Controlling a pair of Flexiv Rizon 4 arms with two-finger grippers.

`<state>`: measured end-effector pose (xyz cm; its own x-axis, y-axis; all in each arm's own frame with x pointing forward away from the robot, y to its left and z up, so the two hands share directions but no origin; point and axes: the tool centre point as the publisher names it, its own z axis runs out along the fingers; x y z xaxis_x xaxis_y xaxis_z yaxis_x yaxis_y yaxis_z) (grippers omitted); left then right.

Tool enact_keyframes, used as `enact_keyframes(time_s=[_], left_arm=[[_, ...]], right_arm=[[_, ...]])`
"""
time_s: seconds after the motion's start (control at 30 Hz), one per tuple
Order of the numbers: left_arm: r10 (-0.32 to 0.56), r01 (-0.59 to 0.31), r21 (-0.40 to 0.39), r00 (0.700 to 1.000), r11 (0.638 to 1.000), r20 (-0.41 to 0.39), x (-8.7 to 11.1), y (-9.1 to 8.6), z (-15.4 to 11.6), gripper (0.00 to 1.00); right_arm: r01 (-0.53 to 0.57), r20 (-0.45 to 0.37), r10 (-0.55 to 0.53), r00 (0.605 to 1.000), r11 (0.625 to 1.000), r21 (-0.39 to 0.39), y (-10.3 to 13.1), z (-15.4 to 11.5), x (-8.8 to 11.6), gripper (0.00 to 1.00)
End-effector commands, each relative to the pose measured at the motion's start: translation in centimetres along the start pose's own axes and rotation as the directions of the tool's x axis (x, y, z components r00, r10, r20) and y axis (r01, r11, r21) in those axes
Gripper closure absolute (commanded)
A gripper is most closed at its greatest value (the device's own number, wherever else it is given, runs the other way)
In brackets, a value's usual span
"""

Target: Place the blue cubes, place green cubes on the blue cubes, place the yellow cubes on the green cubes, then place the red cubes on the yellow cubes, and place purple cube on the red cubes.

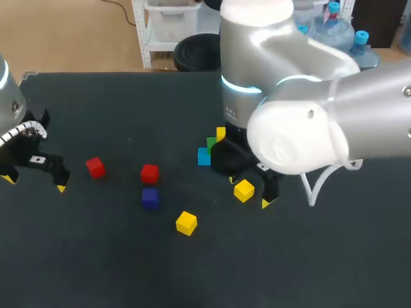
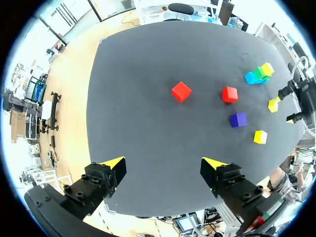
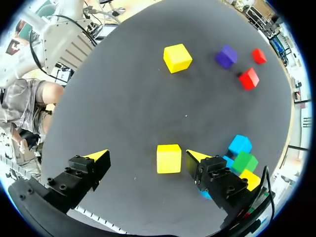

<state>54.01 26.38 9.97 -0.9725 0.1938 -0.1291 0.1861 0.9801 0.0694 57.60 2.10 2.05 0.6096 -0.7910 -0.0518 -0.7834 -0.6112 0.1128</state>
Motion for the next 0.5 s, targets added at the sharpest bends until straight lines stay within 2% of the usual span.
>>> enact_keyframes(time_s=[0.03, 0.5], left_arm=[[0.002, -0.002, 0.004, 1.0, 1.0, 0.001, 0.01, 0.11, 0.04, 0.0], [0.002, -0.002, 0.004, 1.0, 1.0, 0.001, 0.01, 0.11, 0.04, 0.0]], right_arm=[[-0.004, 0.004, 0.004, 1.0, 1.0, 0.01, -0.31, 0.94, 0.51, 0.0], [-0.015, -0.009, 0.016, 1.0, 0.998, 0.055, -1.08, 1.77, 1.3, 0.0]])
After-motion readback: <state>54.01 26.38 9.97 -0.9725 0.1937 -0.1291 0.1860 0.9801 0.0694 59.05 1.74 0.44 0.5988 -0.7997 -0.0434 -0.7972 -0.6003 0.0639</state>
